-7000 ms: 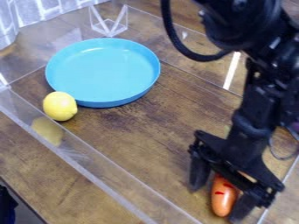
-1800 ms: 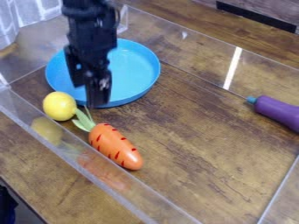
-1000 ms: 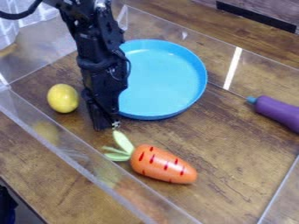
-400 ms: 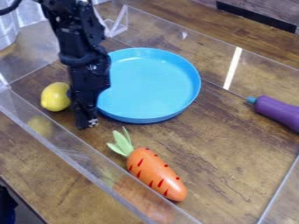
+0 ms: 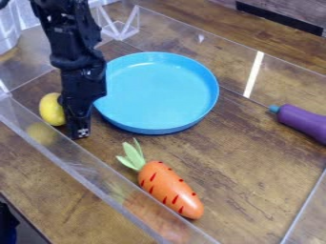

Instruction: Move the carrot to the right side

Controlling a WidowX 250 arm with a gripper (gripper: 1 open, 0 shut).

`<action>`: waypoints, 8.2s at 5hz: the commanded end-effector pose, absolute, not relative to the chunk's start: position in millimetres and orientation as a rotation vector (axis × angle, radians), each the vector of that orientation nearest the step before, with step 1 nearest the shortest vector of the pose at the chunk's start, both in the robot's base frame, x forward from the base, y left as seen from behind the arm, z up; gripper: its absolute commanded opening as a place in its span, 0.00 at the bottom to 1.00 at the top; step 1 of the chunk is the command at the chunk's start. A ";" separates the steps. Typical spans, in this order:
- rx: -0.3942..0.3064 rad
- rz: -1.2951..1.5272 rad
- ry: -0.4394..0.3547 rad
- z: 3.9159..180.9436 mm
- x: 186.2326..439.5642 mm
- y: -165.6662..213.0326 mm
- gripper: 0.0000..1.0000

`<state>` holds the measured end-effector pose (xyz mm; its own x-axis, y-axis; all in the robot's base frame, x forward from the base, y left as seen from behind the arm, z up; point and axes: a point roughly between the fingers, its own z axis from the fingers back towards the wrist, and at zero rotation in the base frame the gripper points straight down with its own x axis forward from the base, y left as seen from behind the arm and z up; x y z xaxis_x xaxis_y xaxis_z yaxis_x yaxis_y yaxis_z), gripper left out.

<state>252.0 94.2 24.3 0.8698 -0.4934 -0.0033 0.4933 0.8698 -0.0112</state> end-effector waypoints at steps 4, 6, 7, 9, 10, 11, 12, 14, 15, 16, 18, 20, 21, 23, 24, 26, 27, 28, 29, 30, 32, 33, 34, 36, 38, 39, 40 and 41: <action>0.023 -0.454 -0.064 42.3 276.6 76.7 0.00; 0.029 -0.446 -0.055 30.4 280.1 85.3 0.00; 0.031 -0.425 -0.050 29.6 282.4 84.8 0.00; 0.036 -0.421 -0.048 28.1 276.0 80.4 0.00; 0.027 -0.494 -0.060 29.2 275.6 73.5 0.00; 0.023 -0.567 -0.073 30.3 274.6 66.1 0.00; 0.018 -0.535 -0.083 31.0 276.3 48.9 0.00; 0.012 -0.530 -0.082 32.6 277.6 22.0 0.00; 0.013 -0.524 -0.084 32.8 273.6 22.7 0.00; 0.015 -0.520 -0.081 33.0 270.5 23.5 1.00; 0.010 -0.642 -0.085 33.7 263.4 7.6 1.00; 0.001 -0.831 -0.098 35.2 271.3 -7.6 1.00; 0.006 -0.876 -0.106 31.3 270.5 -11.8 1.00; -0.001 -0.866 -0.120 23.7 271.5 -8.0 1.00; -0.008 -0.899 -0.126 24.2 270.8 -5.9 1.00; -0.024 -0.966 -0.133 26.2 269.9 -11.1 1.00; -0.032 -0.998 -0.137 27.1 269.3 -18.6 1.00; -0.039 -1.014 -0.141 28.2 263.9 -14.4 1.00; -0.045 -1.027 -0.142 28.7 258.7 -9.2 1.00; -0.045 -1.049 -0.142 27.9 263.3 -13.9 1.00; -0.044 -1.110 -0.142 25.8 272.4 -40.8 1.00; -0.046 -1.164 -0.128 26.2 277.2 -66.9 1.00; -0.053 -1.283 -0.115 25.8 271.7 -98.2 1.00; -0.074 -1.464 -0.091 24.5 259.1 -143.3 1.00; -0.079 -1.547 -0.068 23.3 256.6 -141.2 1.00; -0.075 -1.510 -0.058 22.9 262.8 -145.6 1.00; -0.071 -1.475 -0.048 22.8 268.9 -148.8 1.00; -0.066 -1.467 -0.036 22.1 264.1 -153.6 1.00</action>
<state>266.6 -146.4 19.2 0.1278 -0.9900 0.0600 0.9916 0.1263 -0.0291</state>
